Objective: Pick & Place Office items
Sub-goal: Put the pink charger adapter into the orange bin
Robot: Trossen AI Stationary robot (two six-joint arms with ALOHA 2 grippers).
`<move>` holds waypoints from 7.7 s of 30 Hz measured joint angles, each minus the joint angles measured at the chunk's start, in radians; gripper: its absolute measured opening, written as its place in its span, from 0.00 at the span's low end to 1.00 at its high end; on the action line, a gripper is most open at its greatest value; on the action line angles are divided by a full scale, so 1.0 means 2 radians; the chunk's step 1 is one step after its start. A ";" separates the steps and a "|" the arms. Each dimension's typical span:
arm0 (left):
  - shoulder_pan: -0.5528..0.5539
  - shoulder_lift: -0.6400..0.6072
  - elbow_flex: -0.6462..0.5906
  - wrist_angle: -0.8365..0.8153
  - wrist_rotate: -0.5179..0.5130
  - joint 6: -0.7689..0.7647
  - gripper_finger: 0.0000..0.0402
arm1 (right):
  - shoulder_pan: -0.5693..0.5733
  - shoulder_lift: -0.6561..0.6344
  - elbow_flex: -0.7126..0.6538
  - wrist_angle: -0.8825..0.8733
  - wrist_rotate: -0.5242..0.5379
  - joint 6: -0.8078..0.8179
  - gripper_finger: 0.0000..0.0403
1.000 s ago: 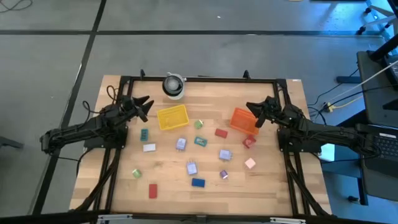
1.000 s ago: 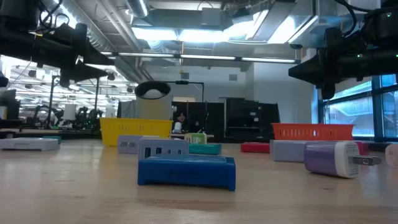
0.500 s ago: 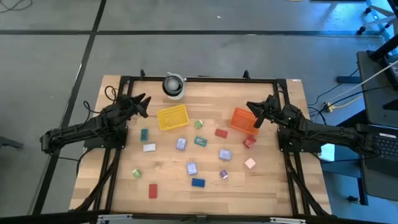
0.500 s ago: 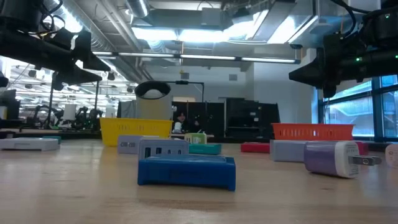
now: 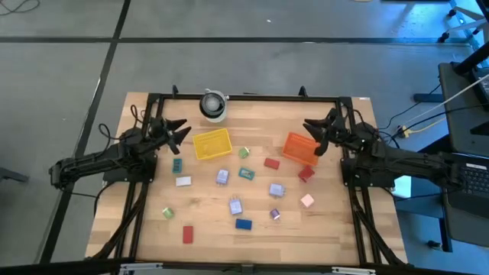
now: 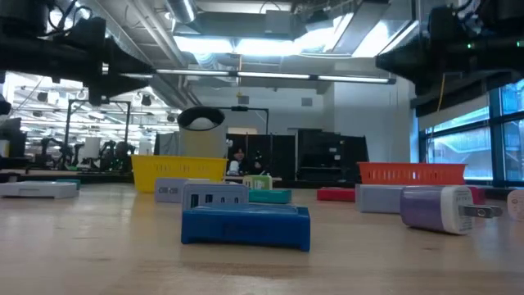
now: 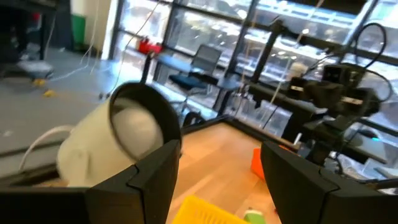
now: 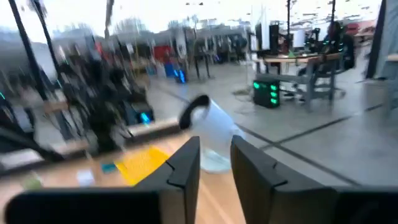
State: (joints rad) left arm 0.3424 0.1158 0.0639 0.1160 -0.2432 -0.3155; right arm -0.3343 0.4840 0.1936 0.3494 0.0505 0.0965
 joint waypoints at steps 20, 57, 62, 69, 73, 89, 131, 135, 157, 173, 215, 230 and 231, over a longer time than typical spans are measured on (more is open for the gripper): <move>0.000 0.000 0.000 -0.003 0.076 0.087 0.55 | 0.002 0.001 -0.013 -0.075 -0.119 -0.015 0.51; 0.000 0.055 0.057 -0.038 0.120 0.060 0.55 | 0.188 0.203 0.332 -0.538 0.026 0.145 0.51; 0.000 0.062 0.058 -0.037 0.120 0.059 0.55 | 0.246 0.227 0.334 -0.555 -0.049 0.142 0.51; 0.000 0.064 0.058 -0.030 0.120 0.046 0.55 | 0.321 0.280 0.334 -0.557 -0.072 0.132 0.51; 0.000 0.064 0.058 -0.027 0.119 0.042 0.55 | 0.347 0.323 0.334 -0.558 -0.072 0.131 0.51; 0.000 0.065 0.058 -0.026 0.119 0.062 0.55 | 0.355 0.472 0.333 -0.635 -0.080 0.199 0.76; 0.000 0.065 0.058 -0.026 0.164 0.050 0.55 | 0.428 0.505 0.333 -0.568 -0.055 0.629 0.72; 0.000 0.065 0.058 -0.026 0.167 0.042 0.55 | 0.428 0.505 0.333 -0.580 -0.042 0.618 0.72; 0.000 0.065 0.058 -0.027 0.189 0.037 0.55 | 0.437 0.504 0.302 -0.552 -0.019 0.677 0.80; 0.000 0.065 0.058 -0.026 0.188 0.032 0.55 | 0.448 0.504 0.270 -0.498 -0.014 0.690 0.80; 0.000 0.065 0.058 -0.015 0.188 0.020 0.55 | 0.450 0.497 0.279 -0.493 0.009 0.637 0.58; 0.000 0.065 0.058 -0.007 0.188 0.020 0.55 | 0.420 0.414 0.298 -0.517 0.137 0.600 0.57; 0.000 0.065 0.058 -0.006 0.188 0.020 0.55 | 0.415 0.405 0.298 -0.517 0.152 0.594 0.57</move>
State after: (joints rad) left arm 0.3420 0.2451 0.1795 0.1045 0.1329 -0.2752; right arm 0.4961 1.2948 0.7906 -0.6853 0.3541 1.2851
